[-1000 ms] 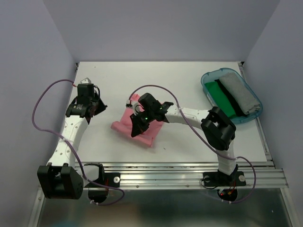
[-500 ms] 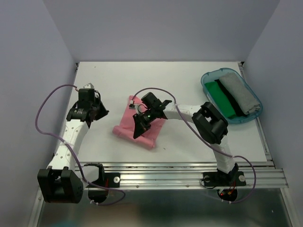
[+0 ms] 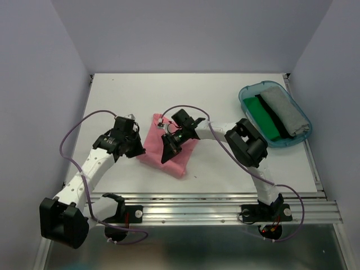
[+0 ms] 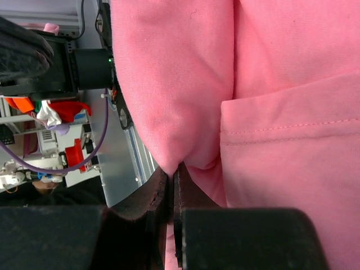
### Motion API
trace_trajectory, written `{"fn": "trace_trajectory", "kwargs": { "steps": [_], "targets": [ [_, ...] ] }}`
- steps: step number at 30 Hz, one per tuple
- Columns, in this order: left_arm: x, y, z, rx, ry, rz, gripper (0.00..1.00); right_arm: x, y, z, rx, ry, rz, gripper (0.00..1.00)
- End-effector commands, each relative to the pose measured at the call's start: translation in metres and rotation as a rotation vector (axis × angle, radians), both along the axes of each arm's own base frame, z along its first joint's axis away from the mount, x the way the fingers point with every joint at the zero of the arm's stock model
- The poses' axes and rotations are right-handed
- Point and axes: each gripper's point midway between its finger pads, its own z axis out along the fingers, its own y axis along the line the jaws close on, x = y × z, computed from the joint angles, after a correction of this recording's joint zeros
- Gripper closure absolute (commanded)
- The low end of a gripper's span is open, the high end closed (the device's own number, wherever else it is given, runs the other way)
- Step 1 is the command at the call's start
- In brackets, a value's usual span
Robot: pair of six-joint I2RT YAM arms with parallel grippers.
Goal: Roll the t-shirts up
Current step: Roll the T-shirt to the center of the board.
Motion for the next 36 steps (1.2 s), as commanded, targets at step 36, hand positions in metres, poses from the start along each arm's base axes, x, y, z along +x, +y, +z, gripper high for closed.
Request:
{"fn": "trace_trajectory", "kwargs": {
  "steps": [36],
  "targets": [
    [0.038, -0.046, -0.05, 0.061, -0.006, -0.035, 1.0, 0.016, 0.001, 0.02, 0.053, -0.033, -0.01, 0.97]
  ]
}}
